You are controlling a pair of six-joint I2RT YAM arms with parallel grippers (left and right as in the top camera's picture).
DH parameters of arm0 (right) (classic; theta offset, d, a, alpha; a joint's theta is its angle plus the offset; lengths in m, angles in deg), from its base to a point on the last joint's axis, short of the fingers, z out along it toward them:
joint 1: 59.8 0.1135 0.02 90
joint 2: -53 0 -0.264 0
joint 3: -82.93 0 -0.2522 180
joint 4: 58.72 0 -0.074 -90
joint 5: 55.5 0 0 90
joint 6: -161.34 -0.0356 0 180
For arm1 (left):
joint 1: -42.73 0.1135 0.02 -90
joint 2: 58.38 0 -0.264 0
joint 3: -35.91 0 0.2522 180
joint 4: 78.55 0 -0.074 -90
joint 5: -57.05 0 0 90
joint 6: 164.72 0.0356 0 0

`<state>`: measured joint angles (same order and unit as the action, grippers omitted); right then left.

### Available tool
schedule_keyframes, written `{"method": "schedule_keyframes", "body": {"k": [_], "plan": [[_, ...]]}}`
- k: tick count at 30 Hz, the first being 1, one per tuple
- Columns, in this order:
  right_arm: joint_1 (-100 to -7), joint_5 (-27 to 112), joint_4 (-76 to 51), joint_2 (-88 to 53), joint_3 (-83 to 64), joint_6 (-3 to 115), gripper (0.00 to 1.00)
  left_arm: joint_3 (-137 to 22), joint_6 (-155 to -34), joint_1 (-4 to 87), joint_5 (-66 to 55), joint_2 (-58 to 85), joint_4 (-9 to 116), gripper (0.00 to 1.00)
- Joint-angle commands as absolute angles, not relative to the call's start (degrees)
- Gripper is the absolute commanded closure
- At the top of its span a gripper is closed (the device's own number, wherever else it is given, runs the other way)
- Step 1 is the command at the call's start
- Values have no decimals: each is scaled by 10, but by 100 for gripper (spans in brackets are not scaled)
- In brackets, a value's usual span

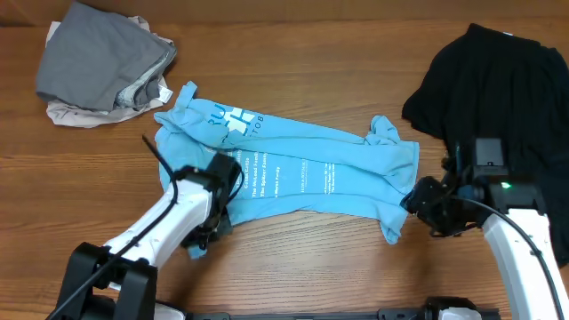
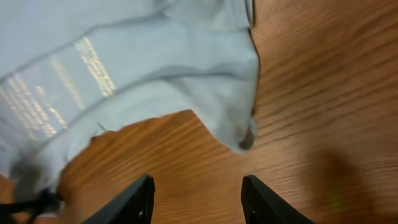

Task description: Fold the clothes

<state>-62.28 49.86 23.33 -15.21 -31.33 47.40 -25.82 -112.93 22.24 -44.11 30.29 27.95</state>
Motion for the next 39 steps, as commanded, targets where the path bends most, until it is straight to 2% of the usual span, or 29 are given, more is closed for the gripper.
{"method": "schedule_keyframes", "body": {"k": [1, 10, 18, 26, 31, 35, 39], "plan": [[-613, 507, 203, -185, -355, 470, 50, -347, -1068, 231, -470, 303, 271, 96], [-551, 505, 79, -256, -440, 380, 49, -469, -1003, 291, -469, 303, 269, 96], [-549, 501, 64, -263, -455, 372, 47, -592, -964, 364, -464, 303, 284, 96], [-538, 532, 37, -263, -465, 369, 45, -602, -954, 366, -419, 304, 309, 96], [-468, 565, -27, -263, -479, 322, 45, -602, -955, 366, -419, 304, 310, 96], [-377, 554, -101, -275, -480, 297, 44, -602, -954, 366, -418, 304, 309, 96], [-357, 532, -109, -314, -480, 298, 46, -602, -954, 364, -410, 304, 310, 96]]}}
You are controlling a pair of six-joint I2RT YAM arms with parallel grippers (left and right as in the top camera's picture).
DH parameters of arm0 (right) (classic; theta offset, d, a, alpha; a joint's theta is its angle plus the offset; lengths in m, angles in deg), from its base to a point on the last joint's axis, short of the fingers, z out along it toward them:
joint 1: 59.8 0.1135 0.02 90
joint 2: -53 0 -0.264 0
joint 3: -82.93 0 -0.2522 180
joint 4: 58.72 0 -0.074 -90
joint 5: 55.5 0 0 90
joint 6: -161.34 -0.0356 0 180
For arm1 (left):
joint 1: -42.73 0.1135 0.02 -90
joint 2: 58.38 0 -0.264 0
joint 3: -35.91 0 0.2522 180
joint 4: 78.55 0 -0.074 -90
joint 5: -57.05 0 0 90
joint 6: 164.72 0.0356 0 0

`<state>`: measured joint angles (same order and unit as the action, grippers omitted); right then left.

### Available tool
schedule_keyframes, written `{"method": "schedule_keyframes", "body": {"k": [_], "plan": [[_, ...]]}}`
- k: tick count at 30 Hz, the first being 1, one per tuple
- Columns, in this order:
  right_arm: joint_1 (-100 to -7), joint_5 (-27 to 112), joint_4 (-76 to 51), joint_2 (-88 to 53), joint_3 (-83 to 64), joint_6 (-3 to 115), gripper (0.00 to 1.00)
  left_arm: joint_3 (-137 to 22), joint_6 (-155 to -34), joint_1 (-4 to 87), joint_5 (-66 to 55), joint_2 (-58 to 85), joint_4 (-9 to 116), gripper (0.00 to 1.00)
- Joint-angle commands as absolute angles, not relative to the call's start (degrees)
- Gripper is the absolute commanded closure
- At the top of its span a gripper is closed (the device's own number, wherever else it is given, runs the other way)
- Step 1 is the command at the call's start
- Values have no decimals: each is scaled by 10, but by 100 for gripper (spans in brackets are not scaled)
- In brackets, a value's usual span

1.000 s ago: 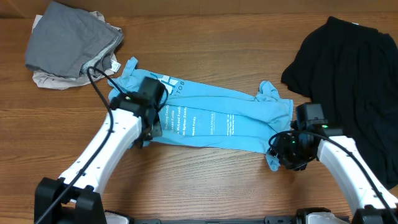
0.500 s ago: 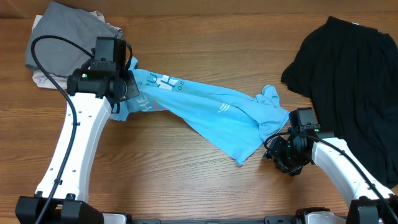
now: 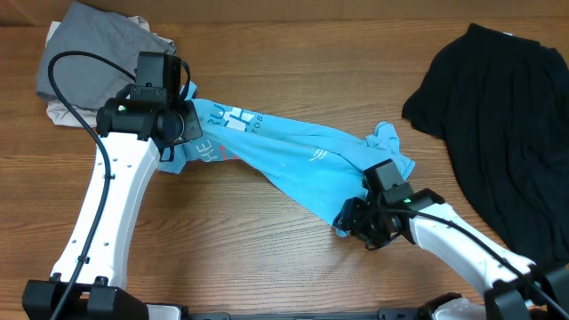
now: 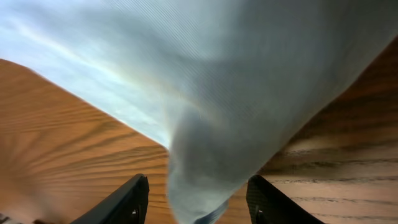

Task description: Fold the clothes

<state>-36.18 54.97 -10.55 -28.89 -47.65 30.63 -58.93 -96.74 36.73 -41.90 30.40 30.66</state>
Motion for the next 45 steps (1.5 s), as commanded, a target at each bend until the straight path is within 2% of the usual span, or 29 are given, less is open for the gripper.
{"method": "schedule_keyframes", "body": {"k": [1, 2, 7, 8, 15, 19, 24, 32, 39, 45], "plan": [[-357, 532, -112, -326, -480, 304, 46, -602, -955, 363, -408, 304, 310, 96], [-357, 532, -115, -344, -480, 310, 47, -602, -955, 363, -408, 304, 310, 96], [-357, 532, -109, -378, -479, 310, 93, -602, -954, 363, -408, 304, 305, 96], [-359, 531, -99, -376, -476, 306, 96, -602, -954, 363, -408, 304, 305, 96], [-403, 484, 71, -293, -411, 313, 96, -602, -954, 364, -409, 304, 301, 96], [-460, 482, 221, -209, -335, 360, 96, -602, -936, 364, -413, 304, 282, 96], [-522, 449, 371, -176, -246, 419, 96, -601, -927, 364, -412, 304, 210, 96], [-522, 413, 306, -191, -243, 427, 96, -574, -927, 363, -408, 304, 179, 96], [-522, 361, 182, -247, -243, 429, 96, -485, -927, 363, -413, 304, 307, 96], [-522, 323, 89, -303, -243, 429, 96, -472, -928, 363, -413, 304, 420, 96]]}}
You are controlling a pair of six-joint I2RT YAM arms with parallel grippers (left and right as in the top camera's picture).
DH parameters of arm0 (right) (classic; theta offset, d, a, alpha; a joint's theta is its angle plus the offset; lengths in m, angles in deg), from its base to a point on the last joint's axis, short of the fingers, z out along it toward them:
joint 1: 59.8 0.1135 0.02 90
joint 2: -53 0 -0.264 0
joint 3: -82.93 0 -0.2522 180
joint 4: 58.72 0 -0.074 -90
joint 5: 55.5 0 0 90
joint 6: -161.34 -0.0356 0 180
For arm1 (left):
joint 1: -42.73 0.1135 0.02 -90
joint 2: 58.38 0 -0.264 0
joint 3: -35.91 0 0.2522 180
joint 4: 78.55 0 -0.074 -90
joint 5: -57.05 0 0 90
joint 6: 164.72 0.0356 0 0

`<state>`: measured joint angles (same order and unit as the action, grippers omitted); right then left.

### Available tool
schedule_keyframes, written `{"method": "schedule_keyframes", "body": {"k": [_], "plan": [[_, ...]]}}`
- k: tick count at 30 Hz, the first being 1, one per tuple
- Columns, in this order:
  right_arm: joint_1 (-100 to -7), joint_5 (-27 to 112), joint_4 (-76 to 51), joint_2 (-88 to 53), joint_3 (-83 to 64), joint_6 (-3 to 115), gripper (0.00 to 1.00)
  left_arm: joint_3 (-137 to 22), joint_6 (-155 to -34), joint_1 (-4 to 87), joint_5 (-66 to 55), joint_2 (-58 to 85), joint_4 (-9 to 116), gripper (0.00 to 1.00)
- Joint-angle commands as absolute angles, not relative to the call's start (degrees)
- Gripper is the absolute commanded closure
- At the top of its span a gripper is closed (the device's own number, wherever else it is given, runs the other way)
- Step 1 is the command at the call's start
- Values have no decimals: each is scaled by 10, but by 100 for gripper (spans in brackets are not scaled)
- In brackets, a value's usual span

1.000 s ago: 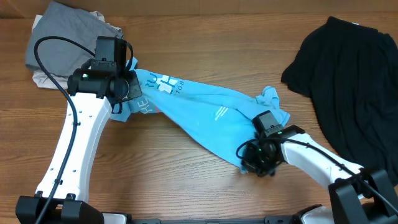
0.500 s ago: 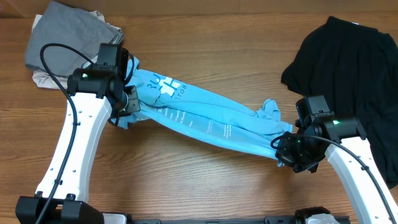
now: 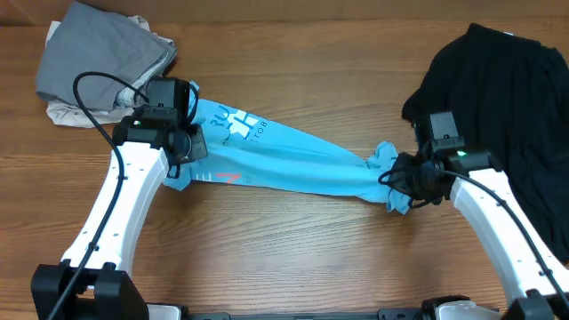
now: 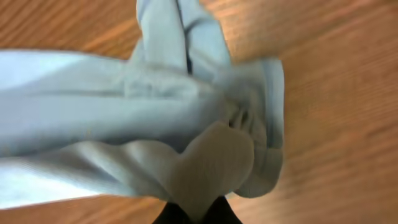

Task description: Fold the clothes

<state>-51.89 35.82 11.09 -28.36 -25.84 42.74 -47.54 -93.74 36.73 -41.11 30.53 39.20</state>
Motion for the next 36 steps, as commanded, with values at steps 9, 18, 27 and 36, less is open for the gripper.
{"method": "schedule_keyframes", "body": {"k": [9, 18, 27, 36], "plan": [[-522, 320, 8, -373, -243, 433, 96, -472, -927, 363, -413, 355, 470, 95], [-530, 341, 18, -375, -243, 433, 18, -480, -914, 364, -414, 431, 488, 20], [-576, 363, 33, -376, -268, 474, 4, -645, -899, 364, -412, 427, 358, 0], [-579, 406, -47, -384, -326, 489, 0, -707, -870, 364, -412, 427, 335, 0]]}}
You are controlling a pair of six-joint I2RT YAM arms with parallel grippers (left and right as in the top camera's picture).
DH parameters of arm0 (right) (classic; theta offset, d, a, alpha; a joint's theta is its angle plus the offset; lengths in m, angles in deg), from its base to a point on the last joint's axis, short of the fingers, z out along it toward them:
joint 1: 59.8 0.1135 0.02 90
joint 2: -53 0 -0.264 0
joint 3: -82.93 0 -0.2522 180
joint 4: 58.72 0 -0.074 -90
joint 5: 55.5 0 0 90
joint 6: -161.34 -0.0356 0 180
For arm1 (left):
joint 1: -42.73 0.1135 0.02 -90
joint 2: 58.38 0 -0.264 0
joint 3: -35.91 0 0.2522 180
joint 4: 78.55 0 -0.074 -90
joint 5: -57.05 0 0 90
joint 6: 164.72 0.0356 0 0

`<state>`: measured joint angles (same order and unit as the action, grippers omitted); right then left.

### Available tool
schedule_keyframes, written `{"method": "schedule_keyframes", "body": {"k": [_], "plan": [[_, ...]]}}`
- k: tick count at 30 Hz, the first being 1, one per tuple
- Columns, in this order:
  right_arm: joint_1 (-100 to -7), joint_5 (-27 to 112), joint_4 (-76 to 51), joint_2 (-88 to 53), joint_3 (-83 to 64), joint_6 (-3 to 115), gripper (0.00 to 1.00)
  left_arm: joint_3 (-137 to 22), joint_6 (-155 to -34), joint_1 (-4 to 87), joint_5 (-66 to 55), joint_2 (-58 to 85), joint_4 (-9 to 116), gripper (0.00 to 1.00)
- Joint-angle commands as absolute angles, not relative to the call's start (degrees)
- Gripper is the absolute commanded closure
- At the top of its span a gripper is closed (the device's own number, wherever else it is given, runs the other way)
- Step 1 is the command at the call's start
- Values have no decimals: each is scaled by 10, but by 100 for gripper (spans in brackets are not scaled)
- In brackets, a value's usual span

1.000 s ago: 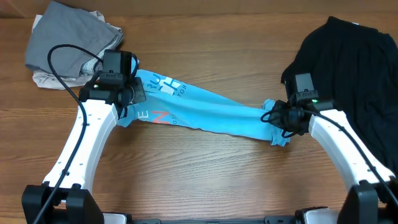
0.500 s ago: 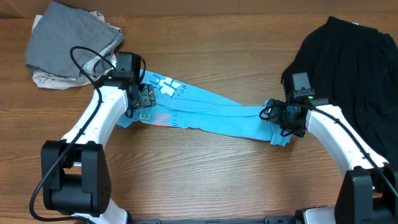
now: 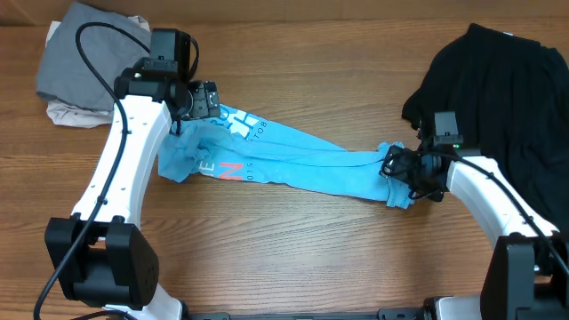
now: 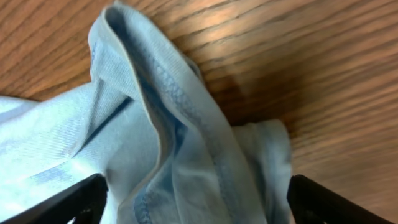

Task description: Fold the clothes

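Note:
A light blue T-shirt (image 3: 293, 164) lies as a long narrow band across the wooden table (image 3: 293, 258), its left end bunched up. My left gripper (image 3: 204, 100) is at the shirt's upper left end, and its jaw state cannot be made out from overhead. At the shirt's right end is my right gripper (image 3: 400, 173). In the right wrist view the right gripper (image 4: 199, 202) is open, fingers wide apart, with the shirt's rumpled hem (image 4: 168, 130) lying loose between them.
A pile of grey clothes (image 3: 98, 58) sits at the far left corner, just behind my left arm. A black garment (image 3: 507, 80) covers the far right of the table, close behind the right gripper.
My right gripper was shut on the shirt's right end and is now open with the cloth loose between its fingers. My left gripper is farther back. The shirt's left end has slumped into a bunch.
The shirt first lay spread flat with a gripper at each front corner. Then it was drawn into a diagonal band, left gripper at the far left, right at the front. Then it lay stretched sideways with the right gripper shut on its end; that gripper is now open.

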<state>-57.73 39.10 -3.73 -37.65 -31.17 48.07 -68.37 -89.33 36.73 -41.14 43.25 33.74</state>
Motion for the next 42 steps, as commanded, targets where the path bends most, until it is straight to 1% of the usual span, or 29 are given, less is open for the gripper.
{"method": "schedule_keyframes", "body": {"k": [1, 10, 11, 13, 14, 15, 16, 17, 18, 21, 27, 32, 36, 38, 39, 42], "plan": [[-579, 405, -50, -388, -326, 489, 0, -712, -867, 364, -413, 427, 332, 0], [-579, 407, -88, -474, -326, 486, 0, -788, -845, 364, -415, 427, 296, 0], [-579, 410, -88, -485, -326, 482, 2, -794, -830, 364, -416, 427, 297, 0], [-579, 412, -85, -491, -326, 470, 15, -797, -828, 364, -424, 427, 297, 0], [-579, 421, -84, -491, -326, 471, 34, -797, -828, 364, -424, 427, 297, 0], [-579, 431, -83, -490, -326, 471, 44, -797, -828, 364, -424, 427, 297, 0], [-579, 441, -83, -488, -326, 471, 69, -797, -828, 364, -424, 427, 297, 0], [-581, 449, -80, -484, -325, 471, 87, -797, -828, 364, -424, 427, 297, 0], [-584, 452, -73, -479, -322, 471, 96, -797, -828, 364, -427, 427, 297, 0], [-609, 453, -22, -455, -293, 479, 96, -797, -829, 364, -440, 427, 297, 2], [-713, 452, 124, -365, -182, 580, 96, -797, -829, 387, -445, 427, 294, 0], [-742, 459, 166, -345, -138, 617, 96, -797, -829, 411, -445, 427, 287, 0], [-715, 505, 168, -345, -123, 633, 96, -797, -829, 421, -441, 427, 286, 0], [-681, 509, 162, -345, -123, 632, 96, -797, -829, 423, -438, 427, 286, 0], [-646, 509, 154, -345, -123, 622, 96, -797, -829, 423, -438, 427, 286, 0], [-582, 495, 131, -350, -125, 600, 96, -797, -829, 423, -438, 427, 286, 0]]}}
